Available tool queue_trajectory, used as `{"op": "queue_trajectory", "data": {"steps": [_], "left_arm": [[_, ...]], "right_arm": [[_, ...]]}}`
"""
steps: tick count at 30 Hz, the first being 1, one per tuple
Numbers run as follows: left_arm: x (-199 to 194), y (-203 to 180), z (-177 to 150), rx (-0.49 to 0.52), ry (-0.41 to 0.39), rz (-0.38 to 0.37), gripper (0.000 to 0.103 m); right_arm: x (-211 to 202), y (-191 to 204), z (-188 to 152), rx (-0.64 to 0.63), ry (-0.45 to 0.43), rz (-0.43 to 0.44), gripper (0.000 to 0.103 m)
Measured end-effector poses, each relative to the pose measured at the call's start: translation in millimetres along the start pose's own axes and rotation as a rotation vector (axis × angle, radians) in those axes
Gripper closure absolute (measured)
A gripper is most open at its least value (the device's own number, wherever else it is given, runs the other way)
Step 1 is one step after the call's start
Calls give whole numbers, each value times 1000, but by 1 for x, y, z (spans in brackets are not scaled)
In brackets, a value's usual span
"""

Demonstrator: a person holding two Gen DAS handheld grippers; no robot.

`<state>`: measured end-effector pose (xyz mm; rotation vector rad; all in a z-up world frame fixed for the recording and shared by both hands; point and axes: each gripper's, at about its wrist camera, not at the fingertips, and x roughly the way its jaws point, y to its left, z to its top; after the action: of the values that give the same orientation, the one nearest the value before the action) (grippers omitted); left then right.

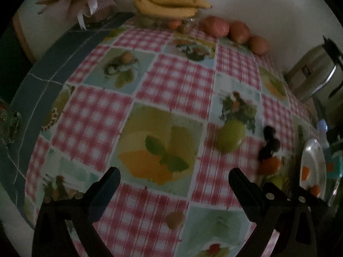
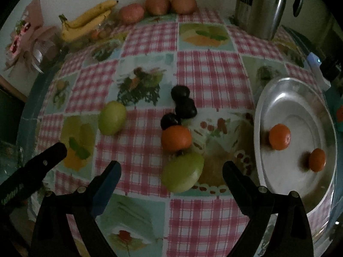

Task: Organize fruits
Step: 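Grasp the small brown kiwi with the left tool while the right tool grasps a green pear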

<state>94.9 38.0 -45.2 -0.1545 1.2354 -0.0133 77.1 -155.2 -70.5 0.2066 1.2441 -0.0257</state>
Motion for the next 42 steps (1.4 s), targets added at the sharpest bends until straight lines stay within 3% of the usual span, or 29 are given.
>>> {"op": "queue_trajectory", "data": {"steps": [5,10,15,18,22,24,28,42], "left_arm": [[11,-7,-14,24,61,-13,6],[23,-8,-28,34,126,7,17],[34,-5,-39,10,193,-16,38],[33,-6,-42,11,191,0,46],[33,-6,-43,10,186,6,53],[31,-7,-47,8,184,5,64],[29,-5,-50,-8,181,-8,76],[20,-4,-47,-32,146,-23,78]], "right_arm": [[13,-5,-4,7,37,-10,8],[18,-10,-6,7,40,2,16],[23,-13,-7,4,48,11,25],[24,-15,-8,16,51,11,29],[22,-18,-9,24,54,18,44],[22,-19,-9,32,57,35,48],[20,-17,-10,36,61,55,56],[14,-30,-13,78,88,94,56]]}}
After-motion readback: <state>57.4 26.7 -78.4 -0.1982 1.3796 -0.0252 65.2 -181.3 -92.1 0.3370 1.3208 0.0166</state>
